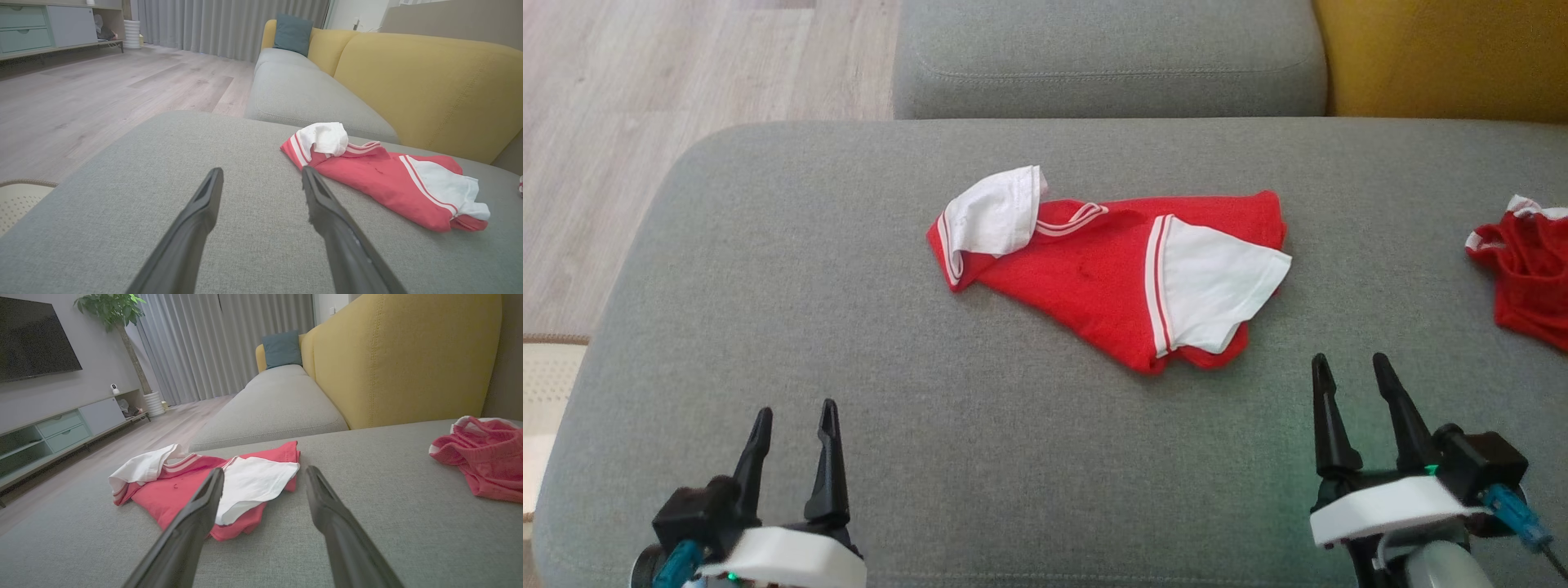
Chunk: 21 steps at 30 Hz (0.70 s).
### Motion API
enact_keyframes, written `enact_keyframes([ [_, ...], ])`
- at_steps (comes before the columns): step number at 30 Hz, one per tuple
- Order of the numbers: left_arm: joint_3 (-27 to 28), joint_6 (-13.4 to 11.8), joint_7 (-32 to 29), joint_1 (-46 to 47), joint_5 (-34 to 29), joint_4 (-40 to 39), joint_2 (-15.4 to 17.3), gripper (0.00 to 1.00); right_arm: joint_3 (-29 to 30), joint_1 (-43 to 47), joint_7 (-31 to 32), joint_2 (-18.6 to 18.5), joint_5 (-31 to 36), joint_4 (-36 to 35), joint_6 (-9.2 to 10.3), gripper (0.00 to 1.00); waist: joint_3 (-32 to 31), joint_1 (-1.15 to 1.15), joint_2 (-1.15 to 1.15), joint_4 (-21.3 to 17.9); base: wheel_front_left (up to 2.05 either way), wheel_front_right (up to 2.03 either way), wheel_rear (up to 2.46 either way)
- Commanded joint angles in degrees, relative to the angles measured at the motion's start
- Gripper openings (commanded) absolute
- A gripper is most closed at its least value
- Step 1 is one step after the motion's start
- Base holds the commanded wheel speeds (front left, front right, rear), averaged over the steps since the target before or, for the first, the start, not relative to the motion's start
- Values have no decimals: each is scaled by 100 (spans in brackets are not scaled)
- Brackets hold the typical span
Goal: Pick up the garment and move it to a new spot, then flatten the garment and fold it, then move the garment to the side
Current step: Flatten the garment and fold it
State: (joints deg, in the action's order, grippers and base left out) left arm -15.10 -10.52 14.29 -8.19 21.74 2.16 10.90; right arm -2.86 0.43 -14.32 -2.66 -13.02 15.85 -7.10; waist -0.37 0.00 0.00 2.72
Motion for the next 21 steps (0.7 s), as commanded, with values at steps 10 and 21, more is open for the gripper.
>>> enact_keyframes([
  [10, 277, 243, 71, 378, -199, -73, -145, 100, 212, -1094, 75, -21, 328, 586, -39, 100, 352, 0, 0, 295, 0, 0, 0],
  [21, 317, 458, 71, 674, -389, 61, -413, 100, 990, -2586, 319, -21, 692, 2533, -39, 100, 888, 0, 0, 699, 0, 0, 0],
])
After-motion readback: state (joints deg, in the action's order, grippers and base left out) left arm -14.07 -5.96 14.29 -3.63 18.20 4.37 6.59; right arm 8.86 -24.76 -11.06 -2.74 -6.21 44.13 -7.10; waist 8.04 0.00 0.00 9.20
